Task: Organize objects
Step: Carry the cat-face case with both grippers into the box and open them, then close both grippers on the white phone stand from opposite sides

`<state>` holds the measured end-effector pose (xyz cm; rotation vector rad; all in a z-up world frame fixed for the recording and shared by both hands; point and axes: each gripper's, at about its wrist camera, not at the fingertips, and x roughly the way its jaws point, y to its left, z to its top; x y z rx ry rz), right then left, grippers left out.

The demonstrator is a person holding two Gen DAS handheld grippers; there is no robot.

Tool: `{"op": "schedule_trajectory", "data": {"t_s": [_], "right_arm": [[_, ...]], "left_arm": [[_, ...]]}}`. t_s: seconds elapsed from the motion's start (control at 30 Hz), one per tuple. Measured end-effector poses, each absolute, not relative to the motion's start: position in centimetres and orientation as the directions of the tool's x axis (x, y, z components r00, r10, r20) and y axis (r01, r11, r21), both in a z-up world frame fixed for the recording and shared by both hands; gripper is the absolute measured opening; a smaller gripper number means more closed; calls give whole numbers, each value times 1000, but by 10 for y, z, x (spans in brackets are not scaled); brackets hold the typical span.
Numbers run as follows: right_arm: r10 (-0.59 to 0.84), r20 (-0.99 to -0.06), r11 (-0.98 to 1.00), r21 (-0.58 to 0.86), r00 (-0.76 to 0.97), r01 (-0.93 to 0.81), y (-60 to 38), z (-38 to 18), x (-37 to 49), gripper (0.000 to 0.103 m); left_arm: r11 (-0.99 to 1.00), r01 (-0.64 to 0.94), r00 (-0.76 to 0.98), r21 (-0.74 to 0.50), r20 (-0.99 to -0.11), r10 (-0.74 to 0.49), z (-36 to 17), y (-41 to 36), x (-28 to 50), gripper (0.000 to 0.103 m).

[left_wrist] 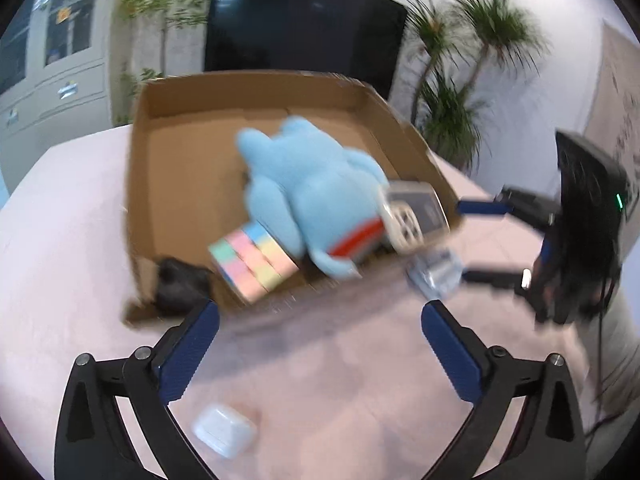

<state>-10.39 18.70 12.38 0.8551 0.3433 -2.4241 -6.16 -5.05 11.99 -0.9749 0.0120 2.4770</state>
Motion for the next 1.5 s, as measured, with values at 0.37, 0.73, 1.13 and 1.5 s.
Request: {"op": "schedule_trajectory", "data": {"t_s": [0.37,0.73,1.13,1.5], "right_arm": [[-313,-762,-921,97,-567,378,292,42,-138,88],[-380,-756,-892,148,-532,427,255,30,-119,30],[-463,-706,-880,296,-535,371,217,34,-104,83],[-398,-742,-911,249,-539,329,194,24,-110,62]], "left_arm": [[-852,-500,-514,-157,-738,437,69,11,-43,101],[-856,-469,-460,-217,-767,447,48,14,-37,101],[-900,-414,-559,-138,-742,371,52,7,-67,100],[-876,-457,-491,-157,-776,395,28,25,-103,43]]}}
